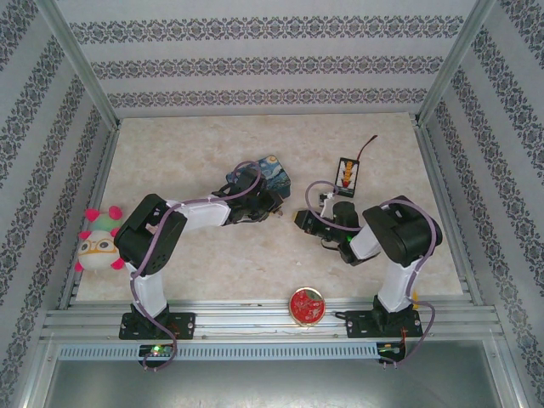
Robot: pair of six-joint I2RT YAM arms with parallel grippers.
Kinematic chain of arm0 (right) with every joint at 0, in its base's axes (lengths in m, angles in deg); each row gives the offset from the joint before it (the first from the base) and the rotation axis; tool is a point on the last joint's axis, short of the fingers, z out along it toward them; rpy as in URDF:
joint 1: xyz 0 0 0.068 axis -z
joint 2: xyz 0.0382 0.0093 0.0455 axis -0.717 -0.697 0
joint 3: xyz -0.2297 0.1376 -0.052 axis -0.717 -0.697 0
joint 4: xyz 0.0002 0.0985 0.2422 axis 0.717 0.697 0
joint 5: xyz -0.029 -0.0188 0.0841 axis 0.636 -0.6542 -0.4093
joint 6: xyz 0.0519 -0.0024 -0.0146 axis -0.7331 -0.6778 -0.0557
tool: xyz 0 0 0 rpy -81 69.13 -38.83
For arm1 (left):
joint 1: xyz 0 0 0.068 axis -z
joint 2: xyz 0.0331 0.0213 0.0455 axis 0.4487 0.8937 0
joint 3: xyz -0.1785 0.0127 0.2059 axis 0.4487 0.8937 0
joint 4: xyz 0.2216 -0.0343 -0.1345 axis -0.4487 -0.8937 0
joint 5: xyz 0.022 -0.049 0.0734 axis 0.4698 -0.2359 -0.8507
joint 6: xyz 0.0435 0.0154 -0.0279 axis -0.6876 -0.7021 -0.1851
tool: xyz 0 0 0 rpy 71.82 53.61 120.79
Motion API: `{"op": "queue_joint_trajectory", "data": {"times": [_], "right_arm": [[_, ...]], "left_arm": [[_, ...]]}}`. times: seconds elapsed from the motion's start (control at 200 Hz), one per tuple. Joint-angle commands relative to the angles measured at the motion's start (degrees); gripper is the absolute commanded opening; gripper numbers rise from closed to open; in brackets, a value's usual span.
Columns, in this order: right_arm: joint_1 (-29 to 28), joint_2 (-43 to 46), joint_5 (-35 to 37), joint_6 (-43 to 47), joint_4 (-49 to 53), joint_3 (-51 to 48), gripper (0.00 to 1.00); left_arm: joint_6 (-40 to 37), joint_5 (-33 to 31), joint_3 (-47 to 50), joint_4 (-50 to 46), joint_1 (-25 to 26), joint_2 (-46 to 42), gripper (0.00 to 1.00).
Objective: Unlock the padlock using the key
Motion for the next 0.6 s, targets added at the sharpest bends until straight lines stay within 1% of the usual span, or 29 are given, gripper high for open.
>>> {"op": "queue_joint_trajectory", "data": {"times": [0.0,0.13,0.425,0.51,0.595], "right_arm": [[-0.8,1.7,0.8,-0.3,-0.3,-0.2,0.22],[-2.0,2.3,0.7,-0.9,-0.5,0.5,0.24],[-5.4,4.9,1.7,0.5,0.6,2.2,0.24],[-5.7,5.4,2.2,1.1,1.2,2.2,0.27],[-5.7,5.4,1.9,1.2,2.2,2.7,0.27]], "left_arm": [[3.4,2.5,1.6,0.0,-0.7,1.3,0.00],[3.6,2.4,1.9,0.2,-0.7,1.3,0.00],[3.5,2.4,1.5,0.0,-0.7,1.3,0.00],[3.5,2.5,1.4,0.2,-0.7,1.3,0.00],[3.7,2.7,1.5,0.3,-0.7,1.3,0.00]]}}
